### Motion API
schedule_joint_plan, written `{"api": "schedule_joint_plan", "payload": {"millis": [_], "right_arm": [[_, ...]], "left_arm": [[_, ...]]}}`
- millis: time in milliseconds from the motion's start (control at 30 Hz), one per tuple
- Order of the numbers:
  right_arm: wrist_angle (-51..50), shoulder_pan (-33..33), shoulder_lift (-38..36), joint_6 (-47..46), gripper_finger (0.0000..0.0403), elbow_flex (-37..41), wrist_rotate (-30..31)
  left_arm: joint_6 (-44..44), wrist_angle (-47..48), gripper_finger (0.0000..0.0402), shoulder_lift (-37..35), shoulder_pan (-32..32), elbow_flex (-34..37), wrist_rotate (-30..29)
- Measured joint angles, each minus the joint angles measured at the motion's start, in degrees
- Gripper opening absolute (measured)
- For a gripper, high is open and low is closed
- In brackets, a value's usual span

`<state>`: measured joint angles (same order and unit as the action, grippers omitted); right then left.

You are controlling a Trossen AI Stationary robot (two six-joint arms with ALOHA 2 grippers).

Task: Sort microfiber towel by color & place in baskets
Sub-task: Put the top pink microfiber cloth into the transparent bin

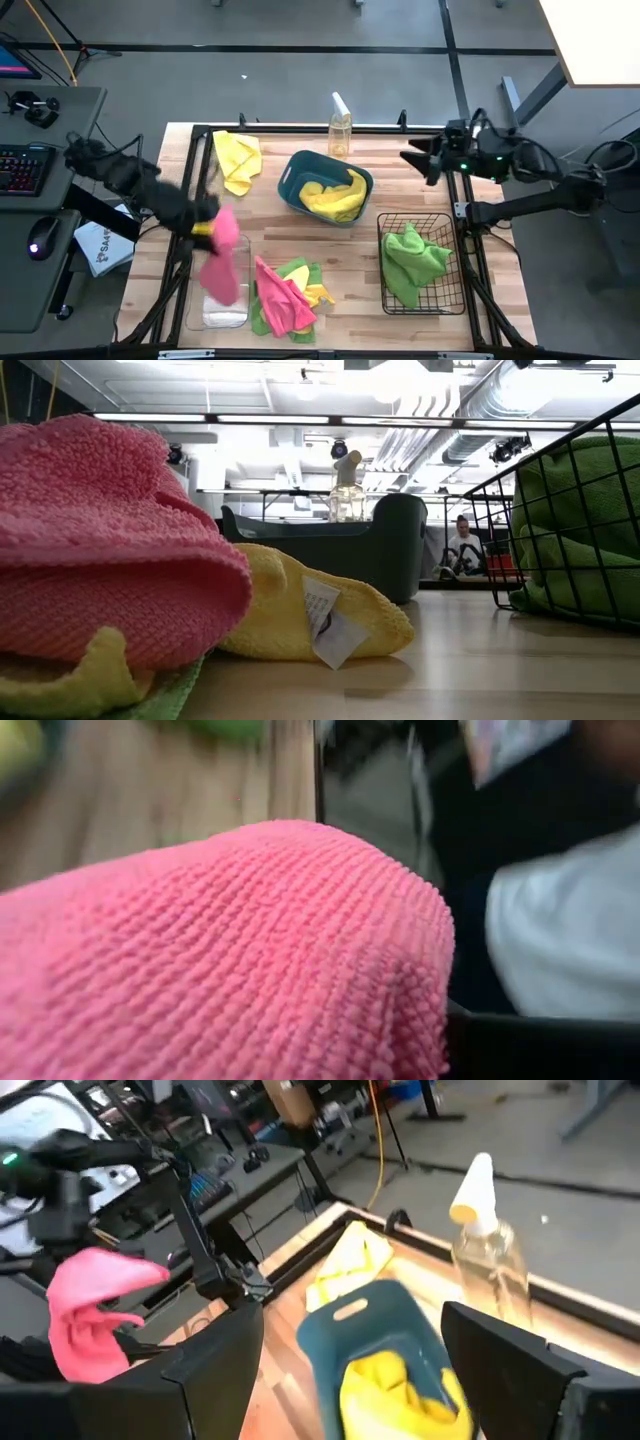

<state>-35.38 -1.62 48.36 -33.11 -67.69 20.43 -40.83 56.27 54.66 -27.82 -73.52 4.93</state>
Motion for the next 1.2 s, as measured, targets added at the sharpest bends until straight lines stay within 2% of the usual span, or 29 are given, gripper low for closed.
{"api": "schedule_joint_plan", "payload": {"millis": [100, 267, 433, 500, 667, 800, 1033, 1200], "right_arm": [[0.05, 0.67, 2.58, -2.63, 0.0303, 0.01, 0.04], [0.04, 1.86, 5.30, -3.87, 0.0303, 0.08, 0.22], [0.03, 2.90, 5.56, -4.16, 0.0303, 0.08, 3.19], [0.02, 2.92, 4.96, -4.08, 0.0303, 0.08, 3.66], [-0.68, 2.92, 3.28, -2.11, 0.0303, 0.08, 3.84], [-2.08, 2.92, 2.23, 0.32, 0.0303, 0.08, 3.97], [-4.21, 2.92, 1.00, 3.08, 0.0303, 0.08, 3.95], [-7.60, 2.92, 1.02, 3.50, 0.0303, 0.08, 3.83]], "left_arm": [[-0.02, 7.74, 0.0000, 0.97, -7.31, 0.04, -2.07], [-0.78, 12.90, 0.0000, 4.86, -14.81, 0.09, -12.05], [-5.41, 10.24, 0.0000, 7.35, -19.16, 5.11, -22.62], [-8.93, 7.84, 0.0000, 7.48, -20.35, 9.63, -23.29], [-17.72, -2.47, 0.0000, 6.77, -21.54, 20.74, -19.17], [-19.10, -8.53, 0.0000, 8.50, -21.35, 26.25, -15.33], [-17.70, -10.96, 0.0005, 16.20, -21.11, 28.79, -6.59], [-17.88, -12.58, 0.0065, 20.33, -18.49, 27.21, 1.11]]}}
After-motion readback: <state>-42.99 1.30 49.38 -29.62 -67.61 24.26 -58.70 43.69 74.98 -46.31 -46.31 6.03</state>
